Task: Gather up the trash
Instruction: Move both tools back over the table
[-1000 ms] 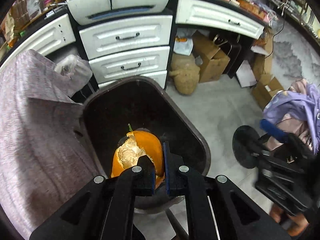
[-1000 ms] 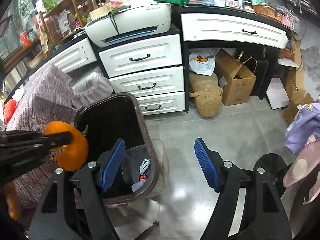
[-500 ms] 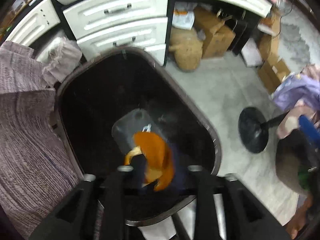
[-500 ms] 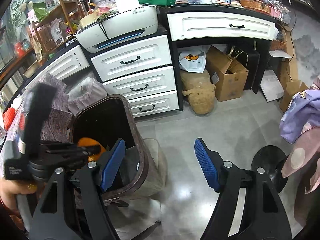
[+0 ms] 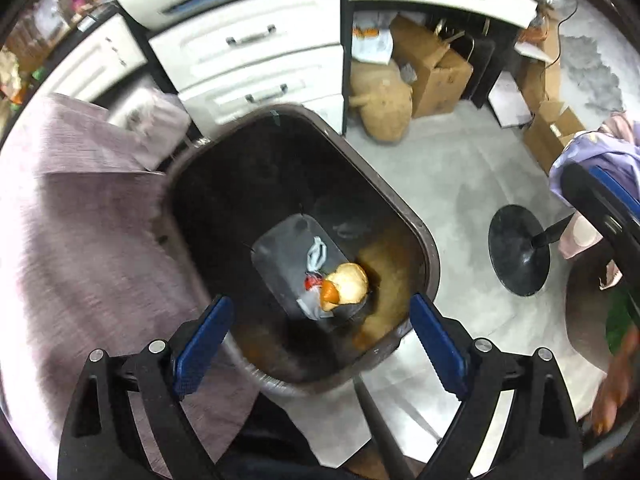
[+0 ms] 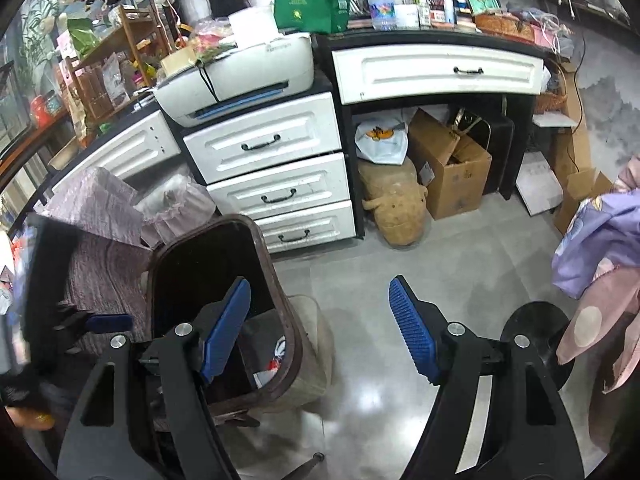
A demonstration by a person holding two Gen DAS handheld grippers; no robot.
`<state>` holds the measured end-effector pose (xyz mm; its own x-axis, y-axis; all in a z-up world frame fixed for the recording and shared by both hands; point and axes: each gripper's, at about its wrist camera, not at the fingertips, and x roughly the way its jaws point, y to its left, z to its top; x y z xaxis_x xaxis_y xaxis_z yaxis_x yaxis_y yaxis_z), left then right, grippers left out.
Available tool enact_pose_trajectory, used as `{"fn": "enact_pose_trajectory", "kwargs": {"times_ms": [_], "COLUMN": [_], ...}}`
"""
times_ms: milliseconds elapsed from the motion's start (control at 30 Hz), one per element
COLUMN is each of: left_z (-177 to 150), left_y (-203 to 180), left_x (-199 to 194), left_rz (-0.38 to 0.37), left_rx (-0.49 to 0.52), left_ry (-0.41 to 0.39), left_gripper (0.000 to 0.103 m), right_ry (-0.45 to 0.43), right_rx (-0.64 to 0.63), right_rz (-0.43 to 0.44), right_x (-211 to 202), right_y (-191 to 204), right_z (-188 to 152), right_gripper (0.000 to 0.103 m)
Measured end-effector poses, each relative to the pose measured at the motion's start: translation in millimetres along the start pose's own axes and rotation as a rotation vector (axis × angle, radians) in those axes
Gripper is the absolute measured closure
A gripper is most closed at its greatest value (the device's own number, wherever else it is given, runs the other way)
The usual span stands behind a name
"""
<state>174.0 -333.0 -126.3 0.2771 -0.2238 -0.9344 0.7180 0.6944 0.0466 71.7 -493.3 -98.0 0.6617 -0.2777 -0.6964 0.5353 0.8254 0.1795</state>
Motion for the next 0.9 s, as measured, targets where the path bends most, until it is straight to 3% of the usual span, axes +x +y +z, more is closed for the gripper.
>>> {"fn": "enact_pose_trajectory", "kwargs": {"times_ms": [233, 500, 733, 900], "left_z": [-40.4, -93.3, -147.5, -192.6], "left_y": [28.8, 69.9, 119.2, 157.1], "left_x": [-82.5, -144.8, -174.5, -191.4], "left_rz": [0.044, 0.133, 0.219, 0.336], "left_rx": [-0.02, -0.096, -0.222, -0.301], "left_ry": [-0.183, -0.328, -0.386, -0.409], "left_gripper": [0.008, 0.006, 0.006, 0.005], "right_ry": [-0.028, -0.04, -0.025, -0.01], "right_rx": [-0.051, -0.215, -0.359, -0.459], "right_rz": [0.08, 0.256, 0.404, 0.473], "right_x": [-19.1, -51.1, -79.6, -92.0], "right_y": [30.5, 109.3, 178.9, 223.8], "right_z": [4.4, -2.2, -18.3, -34.5], "right_gripper": [0.023, 0.019, 0.018, 0.018]}}
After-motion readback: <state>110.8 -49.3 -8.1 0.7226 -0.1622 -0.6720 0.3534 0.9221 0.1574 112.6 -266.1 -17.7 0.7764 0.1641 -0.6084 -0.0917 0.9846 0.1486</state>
